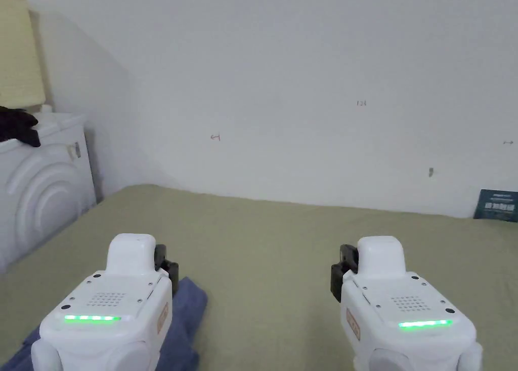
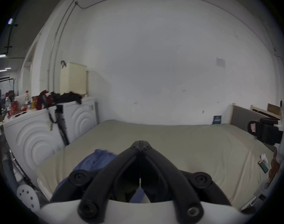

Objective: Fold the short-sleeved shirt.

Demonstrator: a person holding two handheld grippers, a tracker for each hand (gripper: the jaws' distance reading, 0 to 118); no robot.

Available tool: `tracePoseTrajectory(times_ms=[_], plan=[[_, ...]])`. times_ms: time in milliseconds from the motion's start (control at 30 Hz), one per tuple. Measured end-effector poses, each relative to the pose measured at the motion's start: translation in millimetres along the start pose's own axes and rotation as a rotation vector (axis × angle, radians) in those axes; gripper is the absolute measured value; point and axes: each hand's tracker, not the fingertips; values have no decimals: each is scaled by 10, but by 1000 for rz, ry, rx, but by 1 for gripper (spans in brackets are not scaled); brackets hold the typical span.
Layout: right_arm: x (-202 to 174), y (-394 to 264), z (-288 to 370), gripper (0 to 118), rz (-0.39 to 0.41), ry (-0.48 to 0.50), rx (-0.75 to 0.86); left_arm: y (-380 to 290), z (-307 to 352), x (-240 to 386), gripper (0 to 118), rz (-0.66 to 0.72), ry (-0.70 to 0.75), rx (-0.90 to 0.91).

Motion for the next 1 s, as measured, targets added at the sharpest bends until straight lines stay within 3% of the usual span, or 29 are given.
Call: tracePoseTrajectory(times_ms=[167,233,367,500,533,567,600,633,900,1000], plan=[[-562,-257,-323,1,25,100,-53,-240,-148,-466,0,4,74,-161],[-691,-350,-440,1,41,128,-74,-343,-370,-645,0,6,87,-309],[-796,-555,-646,1,45,150,-115,-745,-1045,-922,0,68,8,-691],[-817,-776,-865,1,69,149,-163,-1125,-1537,-1001,0,139,-75,-745],[-810,-829,-936,1,71,149,-179,-1174,-1638,-1006,19,161,-87,-727],[-806,-877,-1002,1,71,144,-194,-1236,-1757,-1018,73,167,-77,-725],[-798,-928,-1059,1,69,138,-207,-1294,-1888,-1018,101,164,-80,-731],[-788,-980,-1108,1,65,134,-220,-1351,-2018,-1015,106,165,-84,-738],[-736,-1348,-1401,1,104,109,-308,-1780,-2884,-828,105,163,-80,-773],[-710,-1438,-1474,1,109,101,-337,-1987,-3095,-764,95,80,-23,-847]])
